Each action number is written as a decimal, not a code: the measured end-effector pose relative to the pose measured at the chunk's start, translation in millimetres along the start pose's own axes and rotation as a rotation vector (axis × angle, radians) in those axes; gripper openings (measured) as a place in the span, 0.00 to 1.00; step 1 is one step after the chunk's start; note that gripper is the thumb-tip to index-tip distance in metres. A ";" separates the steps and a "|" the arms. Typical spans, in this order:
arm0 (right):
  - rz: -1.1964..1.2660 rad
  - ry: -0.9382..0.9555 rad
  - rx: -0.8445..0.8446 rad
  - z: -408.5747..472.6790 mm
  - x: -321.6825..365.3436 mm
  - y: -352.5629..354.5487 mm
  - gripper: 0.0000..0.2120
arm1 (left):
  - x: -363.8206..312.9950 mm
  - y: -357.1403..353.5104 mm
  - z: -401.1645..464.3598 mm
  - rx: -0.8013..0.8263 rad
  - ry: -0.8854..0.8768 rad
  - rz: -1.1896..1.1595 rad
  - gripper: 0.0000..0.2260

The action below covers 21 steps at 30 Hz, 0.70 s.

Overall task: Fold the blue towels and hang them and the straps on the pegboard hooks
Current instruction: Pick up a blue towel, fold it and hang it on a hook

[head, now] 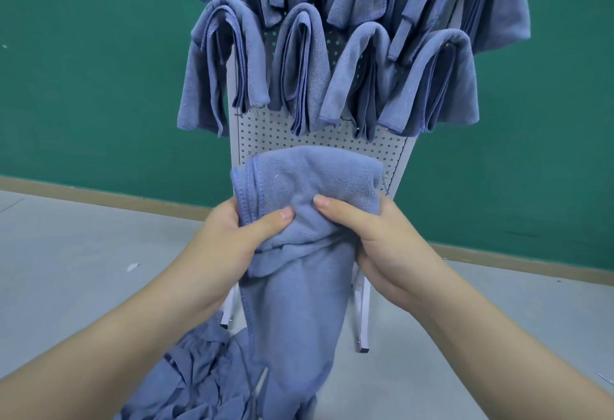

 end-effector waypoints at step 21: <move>-0.276 -0.025 -0.036 -4.4 6.7 1.8 0.15 | -5.3 13.6 2.4 0.028 -0.003 0.045 0.18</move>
Point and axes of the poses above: each hand's wrist, its own z-axis towards the middle knuckle, its own y-axis out of the back of the hand, x = y × z, the point moved 1 cm from there along z, towards the middle knuckle, and after that the axes turned 9 degrees about z, right-handed, at the moved point
